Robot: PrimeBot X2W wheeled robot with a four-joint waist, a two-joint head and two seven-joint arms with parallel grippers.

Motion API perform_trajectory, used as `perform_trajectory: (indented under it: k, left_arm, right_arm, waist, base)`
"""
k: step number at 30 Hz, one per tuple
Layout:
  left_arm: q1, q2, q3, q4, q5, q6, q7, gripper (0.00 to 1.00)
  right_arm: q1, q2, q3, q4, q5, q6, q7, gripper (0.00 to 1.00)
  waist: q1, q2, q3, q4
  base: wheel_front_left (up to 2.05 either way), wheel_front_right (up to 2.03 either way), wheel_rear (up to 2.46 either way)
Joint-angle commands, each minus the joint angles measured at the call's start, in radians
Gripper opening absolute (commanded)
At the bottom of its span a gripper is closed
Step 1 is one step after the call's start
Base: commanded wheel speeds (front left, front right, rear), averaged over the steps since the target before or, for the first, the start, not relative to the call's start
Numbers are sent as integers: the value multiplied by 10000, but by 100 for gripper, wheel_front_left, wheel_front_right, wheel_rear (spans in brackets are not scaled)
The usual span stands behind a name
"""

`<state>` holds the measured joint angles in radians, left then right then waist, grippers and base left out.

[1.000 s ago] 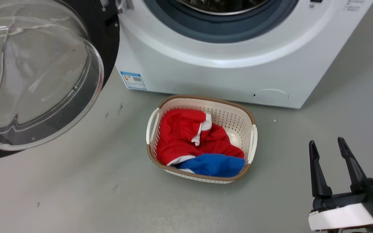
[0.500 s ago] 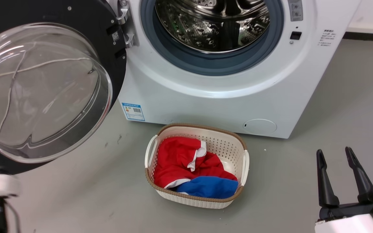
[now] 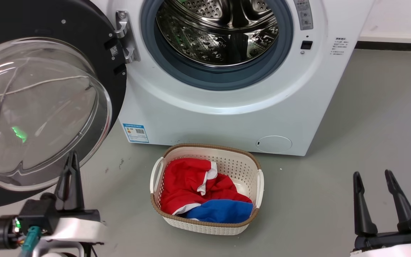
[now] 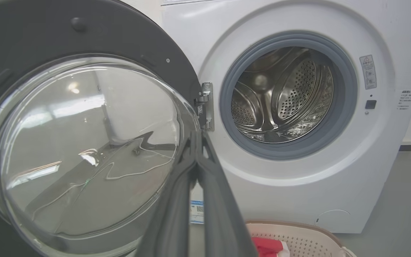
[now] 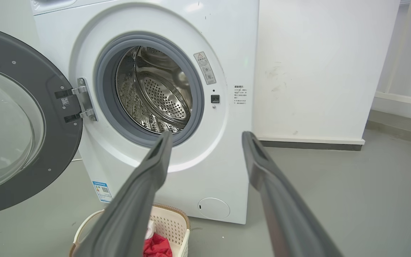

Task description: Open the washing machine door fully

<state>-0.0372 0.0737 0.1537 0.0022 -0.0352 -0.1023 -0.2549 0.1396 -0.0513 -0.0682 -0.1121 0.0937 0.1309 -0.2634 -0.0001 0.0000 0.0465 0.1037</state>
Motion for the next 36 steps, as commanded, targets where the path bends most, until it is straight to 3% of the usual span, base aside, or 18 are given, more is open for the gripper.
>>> perform_trajectory:
  k: [1,11,12,13,14,15,36]
  left_arm:
    - [171,-44,-94,55,-81,77,-11,0]
    - [699,-201,-999,626,-454,634,-104,0]
    - [738,-202,-1031,706,-437,685,-110,7]
    - [767,-204,-1091,742,-407,718,-112,26]
    - [802,-207,-1163,762,-339,746,-107,84]
    - [840,-208,-1221,743,-268,757,-109,100]
    - [1376,-230,-1524,888,-317,670,-104,100]
  right_arm:
    - [90,21,51,2,61,-2,-18,100]
    - [380,19,69,125,159,-2,-18,100]
    - [415,19,75,134,152,-2,-18,100]
    - [456,19,69,152,166,-2,-18,100]
    - [491,19,69,169,179,-2,-18,100]
    - [522,19,66,185,197,-2,-18,100]
    - [816,19,63,362,314,-2,-18,100]
  waist:
    - [1,0,7,-73]
    - [1,0,-125,-366]
    - [1,0,-156,-385]
    - [1,0,-193,-401]
    - [1,0,-231,-411]
    - [1,0,-268,-421]
    - [1,0,-560,-416]
  base:
    - [0,0,0]
    - [0,0,0]
    - [0,0,0]
    - [0,0,0]
    - [0,0,0]
    - [0,0,0]
    - [0,0,0]
